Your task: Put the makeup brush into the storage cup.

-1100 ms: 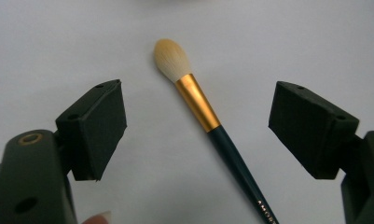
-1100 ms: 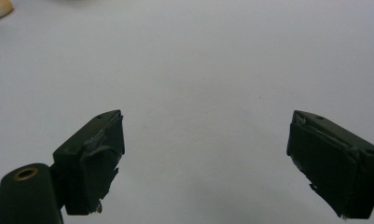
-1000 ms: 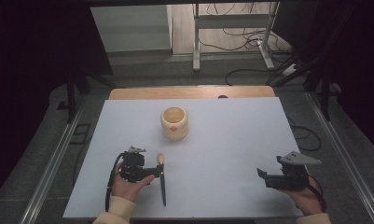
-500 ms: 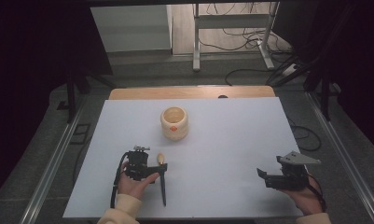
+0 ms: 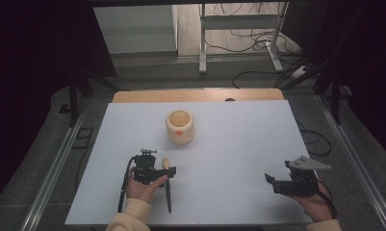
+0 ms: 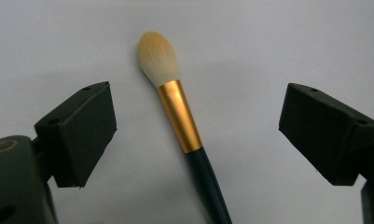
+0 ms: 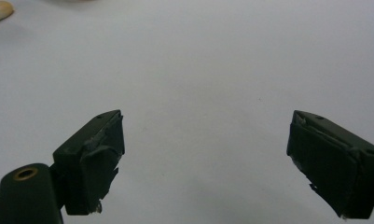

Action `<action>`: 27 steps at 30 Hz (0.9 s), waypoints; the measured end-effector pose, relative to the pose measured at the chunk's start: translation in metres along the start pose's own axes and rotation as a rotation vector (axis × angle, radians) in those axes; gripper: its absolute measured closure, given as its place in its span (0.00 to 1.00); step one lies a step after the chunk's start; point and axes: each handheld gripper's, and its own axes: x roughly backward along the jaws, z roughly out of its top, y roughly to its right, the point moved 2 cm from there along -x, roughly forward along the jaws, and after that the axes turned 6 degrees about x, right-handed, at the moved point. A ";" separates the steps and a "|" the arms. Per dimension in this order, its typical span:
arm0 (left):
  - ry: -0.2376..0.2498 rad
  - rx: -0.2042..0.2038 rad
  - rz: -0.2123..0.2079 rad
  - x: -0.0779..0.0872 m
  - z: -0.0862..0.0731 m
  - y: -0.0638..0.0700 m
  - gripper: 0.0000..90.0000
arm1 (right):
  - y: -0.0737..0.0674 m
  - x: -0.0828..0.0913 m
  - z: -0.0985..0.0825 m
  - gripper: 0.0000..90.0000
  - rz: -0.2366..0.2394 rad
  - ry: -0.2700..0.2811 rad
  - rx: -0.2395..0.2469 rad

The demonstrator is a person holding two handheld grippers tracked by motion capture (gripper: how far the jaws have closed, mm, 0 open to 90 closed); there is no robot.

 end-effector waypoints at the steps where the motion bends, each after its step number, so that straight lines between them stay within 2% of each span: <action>1: -0.001 0.001 0.001 -0.001 0.000 0.000 0.13 | 0.000 0.000 0.000 0.13 -0.001 0.001 0.000; 6: -0.004 0.027 0.012 -0.002 -0.001 -0.001 0.13 | 0.000 0.000 0.000 0.12 -0.006 0.001 0.003; 19: -0.017 0.021 0.037 -0.005 0.001 0.003 0.15 | 0.001 0.000 -0.001 0.12 -0.013 -0.002 0.004; 27: -0.020 0.036 0.045 -0.008 0.001 0.006 0.17 | 0.001 0.000 -0.001 0.12 -0.019 -0.007 0.003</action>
